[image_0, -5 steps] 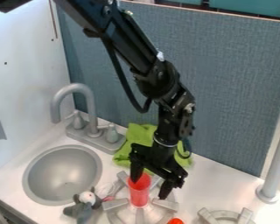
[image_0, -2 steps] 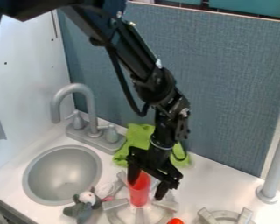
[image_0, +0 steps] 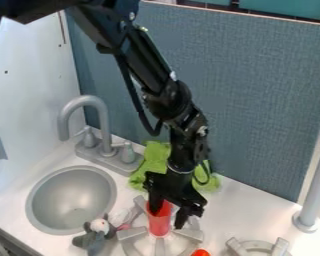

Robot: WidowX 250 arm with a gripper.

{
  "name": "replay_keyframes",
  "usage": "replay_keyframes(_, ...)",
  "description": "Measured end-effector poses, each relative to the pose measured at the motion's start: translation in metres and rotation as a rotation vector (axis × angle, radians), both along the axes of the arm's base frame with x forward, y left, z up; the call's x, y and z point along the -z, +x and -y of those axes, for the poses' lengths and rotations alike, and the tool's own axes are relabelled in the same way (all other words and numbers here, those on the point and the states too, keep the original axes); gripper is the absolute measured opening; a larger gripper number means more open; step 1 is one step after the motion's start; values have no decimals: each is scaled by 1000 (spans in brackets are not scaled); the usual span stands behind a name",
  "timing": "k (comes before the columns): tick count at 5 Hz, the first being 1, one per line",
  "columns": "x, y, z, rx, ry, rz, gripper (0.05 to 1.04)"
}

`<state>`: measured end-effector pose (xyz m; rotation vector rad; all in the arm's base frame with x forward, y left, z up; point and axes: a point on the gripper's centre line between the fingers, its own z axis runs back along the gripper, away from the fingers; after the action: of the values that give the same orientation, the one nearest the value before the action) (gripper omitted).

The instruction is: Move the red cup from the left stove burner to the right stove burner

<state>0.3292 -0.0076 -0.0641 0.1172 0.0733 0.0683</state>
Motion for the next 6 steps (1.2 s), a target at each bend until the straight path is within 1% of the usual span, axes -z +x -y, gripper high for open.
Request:
replay_keyframes(1, 7, -4, 0, 9, -4, -22, 386)
replay_keyframes(2, 6, -7, -1, 39, 2, -47, 176)
replay_keyframes(3, 2, -11, 4, 96, 12, -84, 108)
replay_keyframes(4, -39, -13, 34, 212, 60, -26, 102)
replay_keyframes(5, -69, -31, 66, 311, 45, 13, 102)
replay_keyframes(6, -68, -48, 92, 400, 15, 4, 102)
